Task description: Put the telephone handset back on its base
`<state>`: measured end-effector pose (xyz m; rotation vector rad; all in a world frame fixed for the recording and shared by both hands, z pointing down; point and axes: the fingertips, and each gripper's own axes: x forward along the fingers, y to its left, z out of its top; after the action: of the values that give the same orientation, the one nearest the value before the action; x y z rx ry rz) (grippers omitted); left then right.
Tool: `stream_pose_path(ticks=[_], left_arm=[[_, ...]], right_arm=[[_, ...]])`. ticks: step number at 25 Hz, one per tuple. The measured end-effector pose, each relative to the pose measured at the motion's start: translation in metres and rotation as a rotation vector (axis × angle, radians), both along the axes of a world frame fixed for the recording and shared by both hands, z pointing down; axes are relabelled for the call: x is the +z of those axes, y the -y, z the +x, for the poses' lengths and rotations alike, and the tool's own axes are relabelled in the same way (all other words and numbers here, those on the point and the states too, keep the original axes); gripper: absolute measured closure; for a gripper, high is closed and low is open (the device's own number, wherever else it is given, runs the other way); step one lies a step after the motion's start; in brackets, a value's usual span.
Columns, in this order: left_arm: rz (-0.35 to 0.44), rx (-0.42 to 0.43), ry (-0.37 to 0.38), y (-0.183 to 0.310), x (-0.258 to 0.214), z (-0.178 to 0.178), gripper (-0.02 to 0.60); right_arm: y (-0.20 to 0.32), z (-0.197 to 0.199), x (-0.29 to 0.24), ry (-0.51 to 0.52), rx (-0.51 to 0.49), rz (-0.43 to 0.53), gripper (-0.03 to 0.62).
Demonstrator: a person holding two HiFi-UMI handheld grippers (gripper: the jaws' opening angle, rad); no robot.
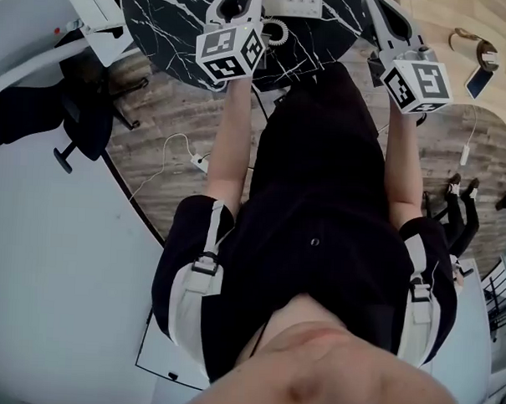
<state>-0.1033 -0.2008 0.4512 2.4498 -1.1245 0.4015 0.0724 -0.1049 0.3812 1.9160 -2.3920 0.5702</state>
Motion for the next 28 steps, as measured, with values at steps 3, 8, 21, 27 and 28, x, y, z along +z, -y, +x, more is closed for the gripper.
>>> stream_pose_path(ticks=[3, 8, 21, 27, 28], left_arm=[[0.049, 0.009, -0.024, -0.009, -0.027, -0.007, 0.440], [0.132, 0.034, -0.060, -0.025, -0.070, -0.015, 0.488], [0.238, 0.077, -0.107, -0.058, -0.133, -0.029, 0.555], [0.244, 0.087, -0.121, -0.064, -0.146, -0.028, 0.566], [0.242, 0.092, -0.126, -0.065, -0.147, -0.027, 0.566]], right_arm=[[-0.009, -0.007, -0.012, -0.010, -0.005, 0.022, 0.565], [-0.019, -0.012, -0.033, -0.027, -0.005, 0.067, 0.565], [-0.038, -0.021, -0.075, -0.048, -0.009, 0.166, 0.565], [-0.042, -0.017, -0.082, -0.057, -0.018, 0.179, 0.565], [-0.043, -0.016, -0.083, -0.060, -0.020, 0.180, 0.565]])
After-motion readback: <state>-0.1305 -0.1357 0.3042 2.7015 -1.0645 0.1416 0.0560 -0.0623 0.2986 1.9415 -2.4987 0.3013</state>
